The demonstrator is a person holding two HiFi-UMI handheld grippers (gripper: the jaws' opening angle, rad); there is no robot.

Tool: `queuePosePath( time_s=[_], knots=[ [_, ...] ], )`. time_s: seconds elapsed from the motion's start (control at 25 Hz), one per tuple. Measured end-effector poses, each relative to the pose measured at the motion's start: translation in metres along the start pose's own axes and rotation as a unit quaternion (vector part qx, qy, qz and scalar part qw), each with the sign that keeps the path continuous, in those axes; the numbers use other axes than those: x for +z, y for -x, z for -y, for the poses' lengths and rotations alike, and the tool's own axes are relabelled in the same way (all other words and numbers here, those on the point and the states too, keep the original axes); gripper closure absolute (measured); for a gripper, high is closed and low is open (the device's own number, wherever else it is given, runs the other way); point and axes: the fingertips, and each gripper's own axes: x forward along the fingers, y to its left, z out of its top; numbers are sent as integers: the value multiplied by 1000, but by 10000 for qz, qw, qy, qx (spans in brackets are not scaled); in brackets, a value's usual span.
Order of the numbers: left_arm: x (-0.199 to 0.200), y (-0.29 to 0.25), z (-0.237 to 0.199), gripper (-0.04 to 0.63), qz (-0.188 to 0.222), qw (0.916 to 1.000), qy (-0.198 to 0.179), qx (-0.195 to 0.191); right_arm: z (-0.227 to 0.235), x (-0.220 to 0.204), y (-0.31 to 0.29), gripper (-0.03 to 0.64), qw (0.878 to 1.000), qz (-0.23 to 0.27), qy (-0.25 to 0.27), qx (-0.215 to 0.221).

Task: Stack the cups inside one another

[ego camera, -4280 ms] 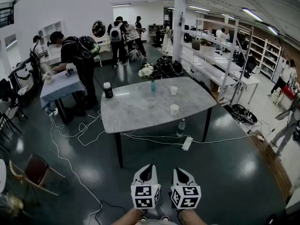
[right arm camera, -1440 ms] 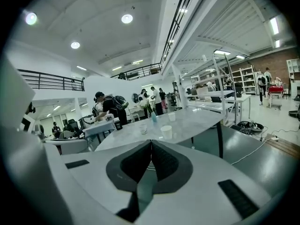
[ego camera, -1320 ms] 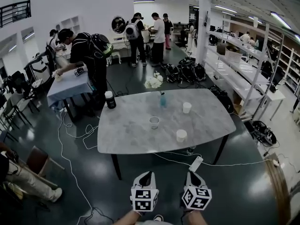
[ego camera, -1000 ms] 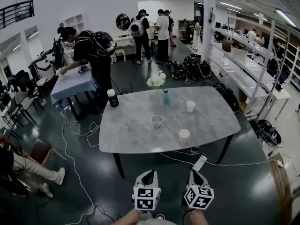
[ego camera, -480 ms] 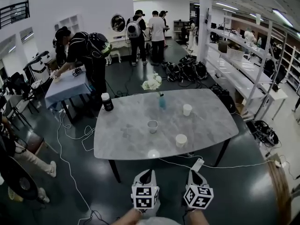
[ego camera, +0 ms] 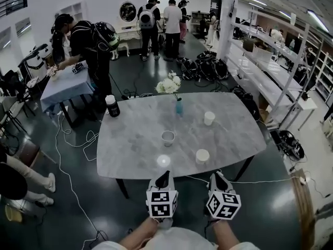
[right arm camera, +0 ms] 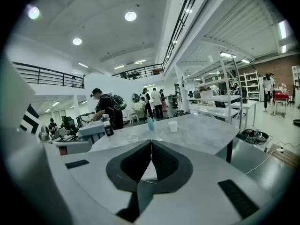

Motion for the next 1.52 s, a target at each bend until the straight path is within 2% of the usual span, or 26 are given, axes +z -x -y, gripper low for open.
queuePosePath(
  time_s=[0.4, 0.84, 1.08, 1.52],
  knots=[
    [30, -62, -28, 601, -42, 9999, 28, -118, -5, 23, -63, 609, 9998, -172, 23, -125],
    [46, -133, -96, 601, -226, 9995, 205, 23, -35, 43, -159, 609, 9993, -334, 164, 11],
    [47, -162, -128, 601, -390, 9987, 315, 97, -48, 39, -200, 609, 9983, -560, 105, 82],
    [32, -172, -153, 601, -691, 9955, 372, 534, -72, 25, -242, 609, 9936, -911, 59, 671]
  ],
)
